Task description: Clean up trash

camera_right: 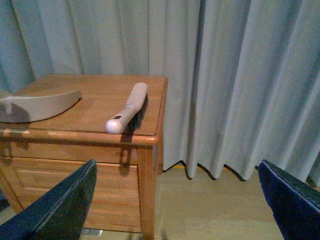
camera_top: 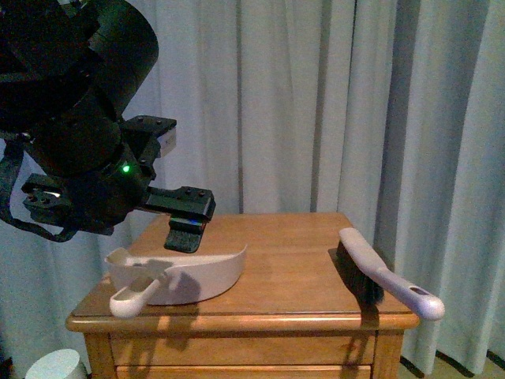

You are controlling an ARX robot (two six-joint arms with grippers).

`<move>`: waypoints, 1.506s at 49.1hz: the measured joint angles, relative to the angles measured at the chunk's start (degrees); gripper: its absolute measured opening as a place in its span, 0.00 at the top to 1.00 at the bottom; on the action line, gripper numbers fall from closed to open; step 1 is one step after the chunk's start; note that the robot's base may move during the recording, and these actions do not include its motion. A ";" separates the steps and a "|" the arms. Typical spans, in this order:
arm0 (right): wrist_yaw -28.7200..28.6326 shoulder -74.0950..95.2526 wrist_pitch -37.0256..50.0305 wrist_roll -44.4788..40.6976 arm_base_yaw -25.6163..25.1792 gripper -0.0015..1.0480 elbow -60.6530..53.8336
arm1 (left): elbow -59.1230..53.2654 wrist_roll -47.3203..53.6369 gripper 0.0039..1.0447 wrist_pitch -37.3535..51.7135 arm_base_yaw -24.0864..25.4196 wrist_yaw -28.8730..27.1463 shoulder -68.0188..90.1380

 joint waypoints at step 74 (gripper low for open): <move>0.00 0.00 0.00 0.00 0.00 0.07 0.00 | -8.04 -0.48 0.73 7.91 1.07 2.27 3.78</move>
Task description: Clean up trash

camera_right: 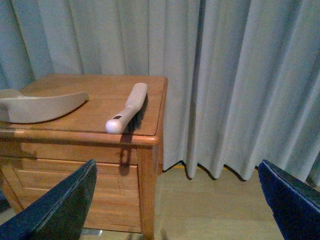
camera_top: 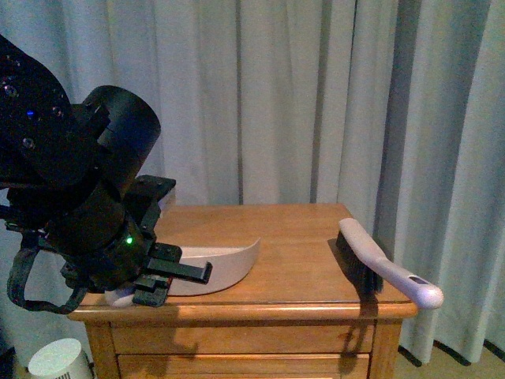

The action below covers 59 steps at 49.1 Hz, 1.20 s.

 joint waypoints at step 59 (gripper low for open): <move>0.00 0.00 0.02 0.00 0.00 0.07 0.00 | -34.75 8.81 0.73 20.72 26.73 27.61 -65.20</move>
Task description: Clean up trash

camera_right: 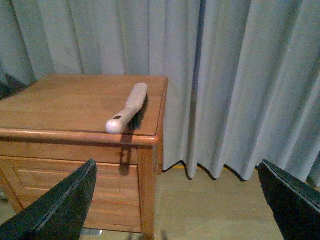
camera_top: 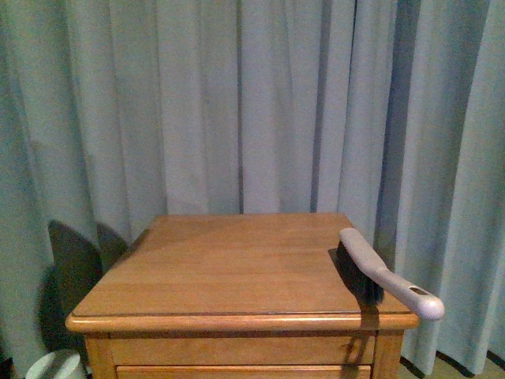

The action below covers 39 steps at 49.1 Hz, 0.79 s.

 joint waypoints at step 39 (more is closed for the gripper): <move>25.00 32.00 0.87 12.57 7.74 0.07 13.49 | -0.87 -1.92 0.73 -0.37 1.31 1.42 -0.85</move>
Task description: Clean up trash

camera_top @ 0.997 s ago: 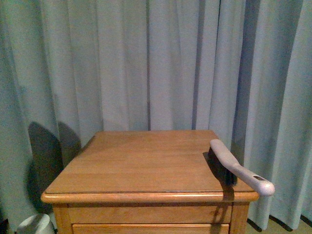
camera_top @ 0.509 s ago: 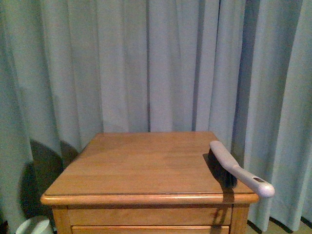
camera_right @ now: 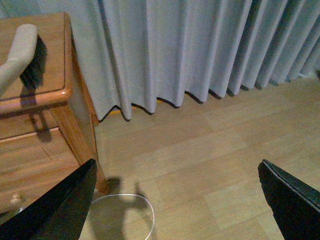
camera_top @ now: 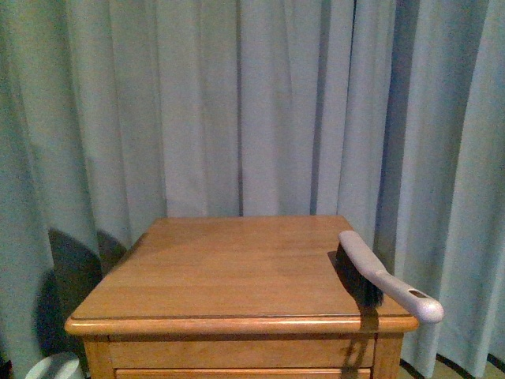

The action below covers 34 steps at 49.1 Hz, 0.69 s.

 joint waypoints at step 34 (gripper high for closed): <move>-14.10 60.43 -18.95 16.57 2.89 0.07 52.22 | 0.00 -0.02 0.73 0.00 0.00 0.00 -0.02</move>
